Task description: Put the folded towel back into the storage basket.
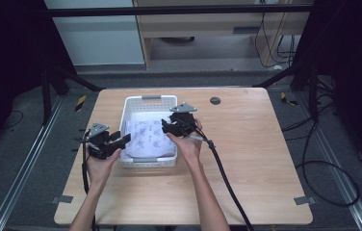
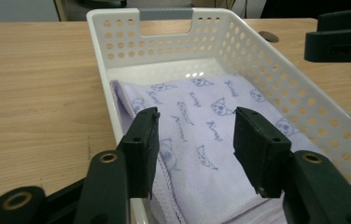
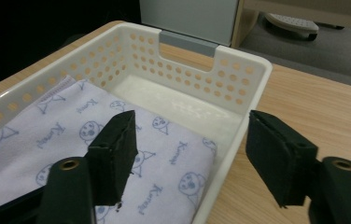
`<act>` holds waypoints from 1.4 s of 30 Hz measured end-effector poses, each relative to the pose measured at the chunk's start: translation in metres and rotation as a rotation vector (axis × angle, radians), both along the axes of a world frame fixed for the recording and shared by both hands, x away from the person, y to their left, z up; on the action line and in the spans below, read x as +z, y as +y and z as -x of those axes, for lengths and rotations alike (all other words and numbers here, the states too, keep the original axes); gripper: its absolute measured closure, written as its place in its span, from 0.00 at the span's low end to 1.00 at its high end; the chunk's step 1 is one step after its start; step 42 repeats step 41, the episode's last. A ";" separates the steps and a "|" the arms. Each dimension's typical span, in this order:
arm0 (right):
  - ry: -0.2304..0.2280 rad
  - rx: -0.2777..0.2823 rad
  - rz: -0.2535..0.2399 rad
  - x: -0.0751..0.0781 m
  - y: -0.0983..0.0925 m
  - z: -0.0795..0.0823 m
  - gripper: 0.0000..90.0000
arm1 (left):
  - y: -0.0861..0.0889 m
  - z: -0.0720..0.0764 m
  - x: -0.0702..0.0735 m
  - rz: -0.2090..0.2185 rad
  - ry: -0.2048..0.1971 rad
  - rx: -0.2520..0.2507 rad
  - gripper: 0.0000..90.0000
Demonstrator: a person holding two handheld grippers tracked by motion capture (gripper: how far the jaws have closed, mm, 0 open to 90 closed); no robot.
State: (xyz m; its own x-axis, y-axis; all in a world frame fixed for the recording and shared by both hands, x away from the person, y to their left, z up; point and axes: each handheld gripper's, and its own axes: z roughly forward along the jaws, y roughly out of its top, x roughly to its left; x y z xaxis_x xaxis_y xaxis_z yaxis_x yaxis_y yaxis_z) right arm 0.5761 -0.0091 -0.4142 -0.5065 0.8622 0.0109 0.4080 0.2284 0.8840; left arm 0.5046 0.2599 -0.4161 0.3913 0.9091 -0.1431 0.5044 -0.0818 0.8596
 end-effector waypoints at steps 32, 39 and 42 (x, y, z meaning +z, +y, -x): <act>-0.017 -0.039 -0.020 -0.006 -0.138 0.078 0.14 | 0.006 0.041 -0.005 -0.065 -0.109 -0.082 0.34; -0.009 -0.079 -0.004 -0.018 -0.162 0.086 0.14 | 0.017 0.053 -0.008 -0.074 -0.118 -0.073 0.32; -0.002 -0.087 -0.003 -0.022 -0.168 0.087 0.14 | 0.021 0.056 -0.009 -0.073 -0.119 -0.067 0.32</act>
